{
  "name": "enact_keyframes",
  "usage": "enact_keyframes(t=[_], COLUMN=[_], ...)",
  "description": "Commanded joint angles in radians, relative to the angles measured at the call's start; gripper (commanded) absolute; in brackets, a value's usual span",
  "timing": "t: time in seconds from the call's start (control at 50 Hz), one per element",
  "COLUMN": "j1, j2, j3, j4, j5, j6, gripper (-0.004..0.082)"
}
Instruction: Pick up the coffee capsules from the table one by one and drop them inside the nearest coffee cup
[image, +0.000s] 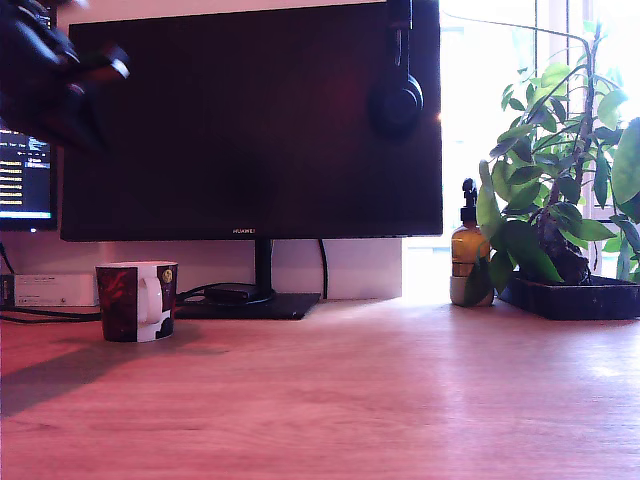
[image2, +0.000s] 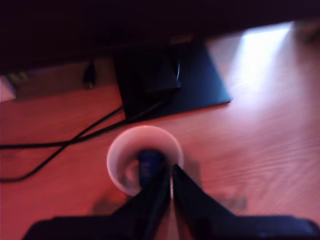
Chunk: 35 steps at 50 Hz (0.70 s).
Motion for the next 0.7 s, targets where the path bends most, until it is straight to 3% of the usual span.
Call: enact_keyframes(t=[0.0,0.1,0.14,0.26,0.5,0.52,0.56,0.58,0.68], j1=[-0.002,0.003,0.008,0.032,0.078,0.079,0.082,0.083,0.083], j2=[-0.049,-0.154,-0.198,-0.316,-0.538,-0.558,-0.597,-0.615,-0.711], j3=[-0.092,-0.184,-0.218,-0.297,-0.418,-0.428,-0.446,-0.453,-0.496], j4=[0.017,0.036,0.045,0.056,0.058,0.059,0.060,0.061,0.071], j5=[0.006,0.005,0.004,0.004,-0.008,-0.014,-0.025,-0.031,-0.066], j6=[-0.016,-0.016,-0.043,-0.070,-0.070,-0.125,-0.125,-0.149,-0.149], gripper=[-0.0024,-0.0024,-0.0024,-0.0024,-0.0024,-0.0024,-0.0024,-0.0024,-0.0024])
